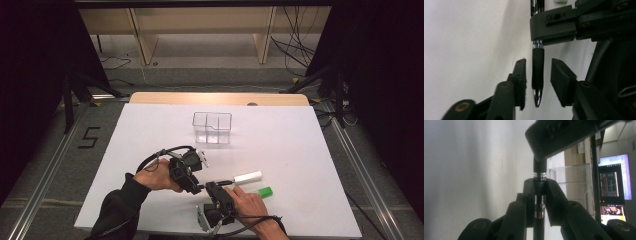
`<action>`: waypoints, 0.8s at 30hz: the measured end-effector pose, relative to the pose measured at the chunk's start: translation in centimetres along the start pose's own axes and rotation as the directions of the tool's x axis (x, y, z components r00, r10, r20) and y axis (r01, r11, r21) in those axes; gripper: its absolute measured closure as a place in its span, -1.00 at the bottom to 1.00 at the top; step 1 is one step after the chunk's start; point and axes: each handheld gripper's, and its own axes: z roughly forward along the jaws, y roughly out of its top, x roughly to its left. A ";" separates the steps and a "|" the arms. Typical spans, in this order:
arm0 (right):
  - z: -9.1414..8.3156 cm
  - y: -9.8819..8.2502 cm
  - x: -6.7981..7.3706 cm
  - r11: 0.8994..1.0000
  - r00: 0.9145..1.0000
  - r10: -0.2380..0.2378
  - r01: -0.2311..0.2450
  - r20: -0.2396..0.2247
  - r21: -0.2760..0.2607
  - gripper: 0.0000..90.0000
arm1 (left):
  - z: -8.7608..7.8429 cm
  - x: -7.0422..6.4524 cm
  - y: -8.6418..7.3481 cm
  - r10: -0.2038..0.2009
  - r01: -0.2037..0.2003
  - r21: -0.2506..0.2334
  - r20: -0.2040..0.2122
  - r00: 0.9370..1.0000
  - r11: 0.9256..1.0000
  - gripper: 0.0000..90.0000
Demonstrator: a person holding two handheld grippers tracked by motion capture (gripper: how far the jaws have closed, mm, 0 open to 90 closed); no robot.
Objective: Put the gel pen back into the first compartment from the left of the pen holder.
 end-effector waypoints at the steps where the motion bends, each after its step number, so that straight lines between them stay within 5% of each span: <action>1: 0.0 -0.1 -0.1 1.000 1.000 -0.009 0.009 0.001 -0.003 0.78 | -0.2 0.0 -0.2 -0.008 0.008 -0.003 -0.008 1.000 1.000 0.30; 11: -0.5 -1.2 -0.5 0.999 0.999 0.051 -0.051 -0.003 0.000 0.78 | -2.4 1.0 -2.7 -0.072 0.068 -0.066 -0.060 0.996 0.995 -0.06; 17: -0.5 -2.2 -1.4 0.993 0.993 0.115 -0.115 -0.005 -0.003 0.78 | -3.2 2.2 -4.5 -0.123 0.115 -0.167 -0.038 0.992 0.979 -0.21; 20: -0.6 -2.8 -2.3 0.984 0.984 0.177 -0.177 -0.017 -0.010 0.78 | -2.9 2.8 -5.3 -0.149 0.144 -0.243 -0.003 0.989 0.959 -0.30; 23: -0.6 -3.7 -3.4 0.961 0.961 0.276 -0.277 -0.017 -0.015 0.78 | -2.3 3.3 -6.1 -0.188 0.179 -0.316 0.002 0.982 0.932 -0.35; 24: -0.6 -4.1 -3.8 0.946 0.946 0.322 -0.323 -0.034 -0.023 0.78 | -2.2 3.5 -6.3 -0.200 0.186 -0.346 -0.005 0.980 0.920 -0.39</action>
